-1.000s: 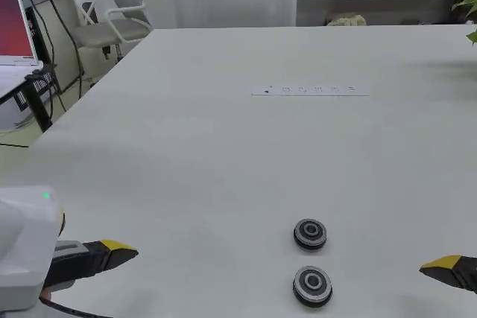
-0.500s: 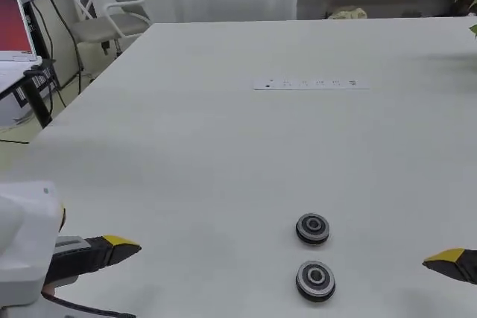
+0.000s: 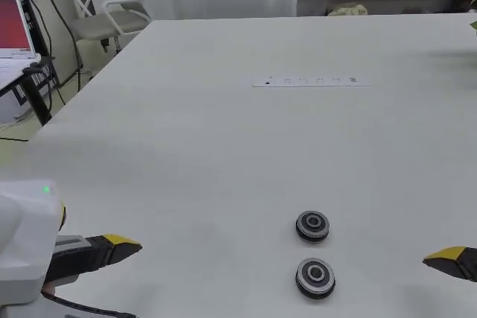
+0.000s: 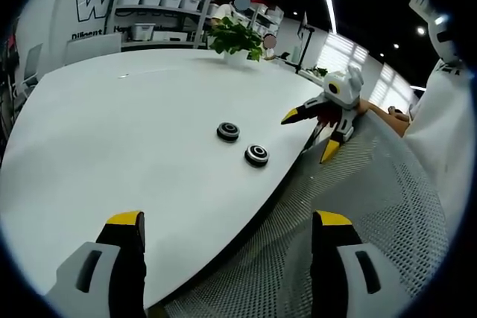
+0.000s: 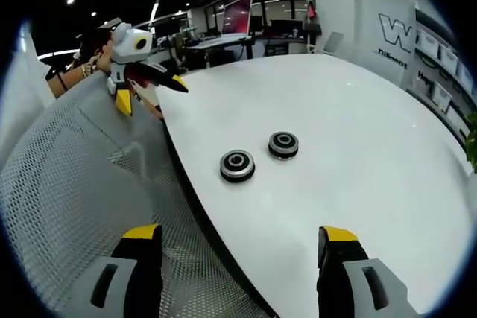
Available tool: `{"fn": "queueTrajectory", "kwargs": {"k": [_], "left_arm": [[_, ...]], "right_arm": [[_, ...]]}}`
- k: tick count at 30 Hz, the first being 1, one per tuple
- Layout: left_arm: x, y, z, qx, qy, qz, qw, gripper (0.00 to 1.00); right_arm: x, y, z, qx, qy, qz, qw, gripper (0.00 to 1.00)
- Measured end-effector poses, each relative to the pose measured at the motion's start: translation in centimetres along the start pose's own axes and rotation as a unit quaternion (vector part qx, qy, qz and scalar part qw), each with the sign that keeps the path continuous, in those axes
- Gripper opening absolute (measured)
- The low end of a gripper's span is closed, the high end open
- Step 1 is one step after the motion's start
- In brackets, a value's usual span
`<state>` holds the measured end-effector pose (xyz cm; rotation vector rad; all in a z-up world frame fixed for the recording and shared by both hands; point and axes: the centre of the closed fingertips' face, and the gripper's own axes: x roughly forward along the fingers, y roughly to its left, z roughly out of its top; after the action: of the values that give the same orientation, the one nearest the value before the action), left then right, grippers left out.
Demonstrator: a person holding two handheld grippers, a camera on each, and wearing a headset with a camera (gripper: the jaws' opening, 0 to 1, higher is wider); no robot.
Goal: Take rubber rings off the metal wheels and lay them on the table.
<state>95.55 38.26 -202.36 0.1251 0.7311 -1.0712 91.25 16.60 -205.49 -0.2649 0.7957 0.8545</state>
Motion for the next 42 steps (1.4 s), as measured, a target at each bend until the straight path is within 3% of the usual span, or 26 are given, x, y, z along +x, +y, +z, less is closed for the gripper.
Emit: {"fn": "queueTrajectory", "kwargs": {"k": [22, 35, 42], "left_arm": [[0.07, 0.0, 0.01, -0.005, 0.0, -0.004, 1.0, 0.91], [0.3, -0.35, -0.59, -0.003, 0.02, -0.015, 0.9997, 0.9], [0.26, -0.19, -0.18, -0.005, 0.01, -0.014, 0.9998, 0.9]], "right_arm": [[0.12, 0.29, 0.21, 0.006, -0.007, 0.013, 0.9999, 0.85], [0.02, 0.07, 0.59, 0.012, -0.019, 0.009, 0.9997, 0.85], [0.07, -0.12, 0.65, 0.009, -0.017, 0.006, 0.9998, 0.85]]}}
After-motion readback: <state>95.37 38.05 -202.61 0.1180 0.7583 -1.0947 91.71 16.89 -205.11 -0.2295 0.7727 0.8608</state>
